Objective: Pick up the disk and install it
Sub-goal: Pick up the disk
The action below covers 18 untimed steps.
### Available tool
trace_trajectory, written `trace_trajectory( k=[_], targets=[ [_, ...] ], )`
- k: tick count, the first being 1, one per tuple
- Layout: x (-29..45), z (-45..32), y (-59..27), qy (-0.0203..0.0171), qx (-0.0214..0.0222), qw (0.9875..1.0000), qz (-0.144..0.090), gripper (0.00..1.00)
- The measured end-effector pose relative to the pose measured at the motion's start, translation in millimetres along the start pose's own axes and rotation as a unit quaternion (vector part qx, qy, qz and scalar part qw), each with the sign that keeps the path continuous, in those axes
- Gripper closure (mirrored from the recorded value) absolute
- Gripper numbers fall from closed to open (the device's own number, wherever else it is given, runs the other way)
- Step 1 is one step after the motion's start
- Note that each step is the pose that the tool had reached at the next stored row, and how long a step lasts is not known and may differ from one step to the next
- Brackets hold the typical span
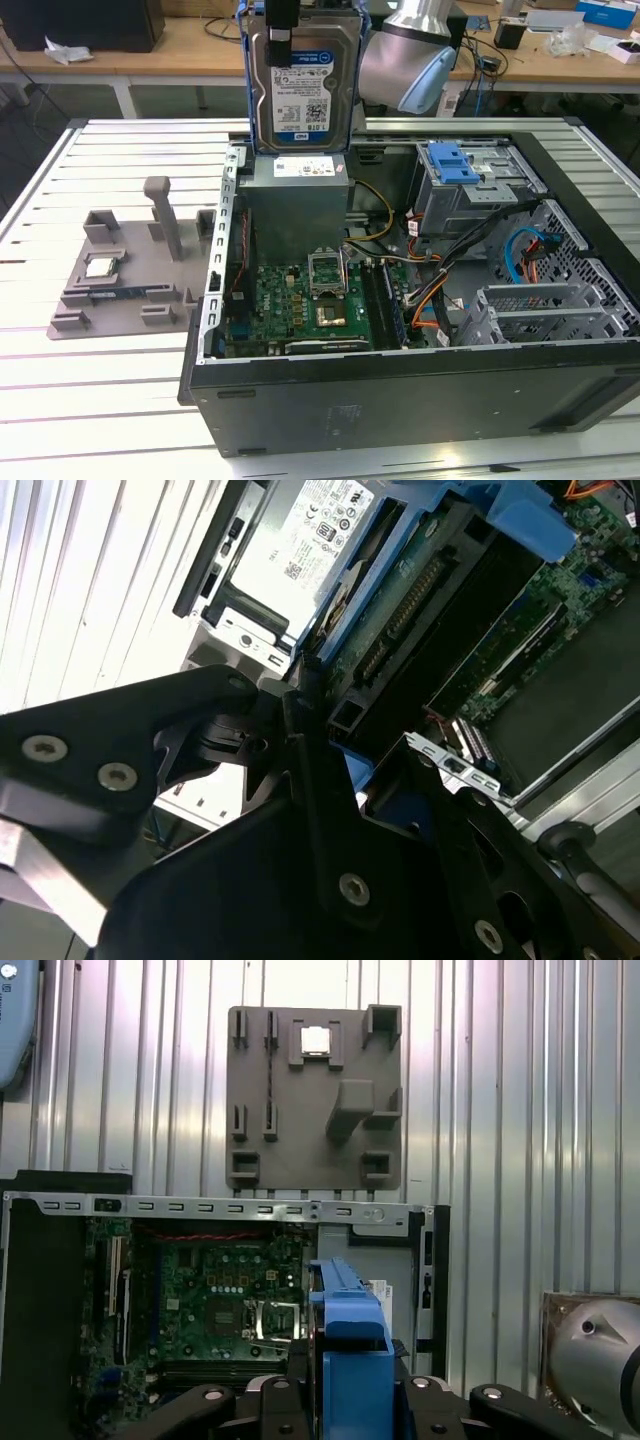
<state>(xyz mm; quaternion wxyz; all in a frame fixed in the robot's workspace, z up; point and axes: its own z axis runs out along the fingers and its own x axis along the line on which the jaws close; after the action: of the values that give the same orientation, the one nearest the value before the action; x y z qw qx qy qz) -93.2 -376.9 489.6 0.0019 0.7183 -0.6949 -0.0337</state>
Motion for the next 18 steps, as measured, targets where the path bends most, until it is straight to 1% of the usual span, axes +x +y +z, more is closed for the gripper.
trace_trajectory(
  k=[9, 18],
  targets=[
    [13.0, -0.6, 0.3, 0.0000, 0.0000, 1.0000, 0.000, 0.63],
    [23.5, -0.9, 0.5, 0.0000, 0.0000, 1.0000, 0.000, 0.63]
  ],
)
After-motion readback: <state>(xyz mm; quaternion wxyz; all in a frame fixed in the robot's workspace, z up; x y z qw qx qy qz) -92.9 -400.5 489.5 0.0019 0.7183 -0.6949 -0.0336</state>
